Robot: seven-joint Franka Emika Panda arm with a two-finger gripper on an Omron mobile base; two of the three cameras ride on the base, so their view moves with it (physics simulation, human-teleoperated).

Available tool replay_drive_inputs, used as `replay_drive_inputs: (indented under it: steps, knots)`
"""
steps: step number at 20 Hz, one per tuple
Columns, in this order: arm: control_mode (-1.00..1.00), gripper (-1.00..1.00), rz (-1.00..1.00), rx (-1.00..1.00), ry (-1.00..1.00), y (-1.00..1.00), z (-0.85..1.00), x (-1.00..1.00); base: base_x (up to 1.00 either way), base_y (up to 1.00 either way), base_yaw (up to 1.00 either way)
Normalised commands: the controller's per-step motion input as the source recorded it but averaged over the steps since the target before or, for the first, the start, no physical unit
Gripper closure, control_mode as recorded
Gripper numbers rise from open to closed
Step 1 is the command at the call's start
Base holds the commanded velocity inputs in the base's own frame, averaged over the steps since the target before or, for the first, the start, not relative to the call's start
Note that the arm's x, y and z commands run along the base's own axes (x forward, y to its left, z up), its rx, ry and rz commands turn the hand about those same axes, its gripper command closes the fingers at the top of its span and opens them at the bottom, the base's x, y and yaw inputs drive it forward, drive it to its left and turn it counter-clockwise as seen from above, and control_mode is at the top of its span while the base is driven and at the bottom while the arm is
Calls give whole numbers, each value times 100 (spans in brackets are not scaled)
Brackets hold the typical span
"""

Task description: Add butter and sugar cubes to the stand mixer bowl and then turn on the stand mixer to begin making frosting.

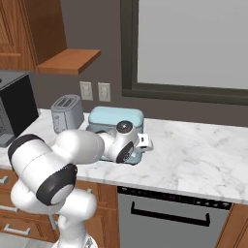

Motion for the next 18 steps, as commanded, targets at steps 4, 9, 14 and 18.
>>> replay_drive_inputs:
  steps: [4, 9, 14, 18]
  knots:
    - [-100, 100, 0, -3, 0, 0, -12, 1, 0, 0, 0]
    - [-100, 100, 0, 0, 0, -7, -1, 0, 0, 0, 0]
    - [-100, 100, 0, 0, 0, -28, 12, 0, 0, 0, 0]
    - [-100, 100, 0, 5, 0, -51, 31, 0, 0, 0, 0]
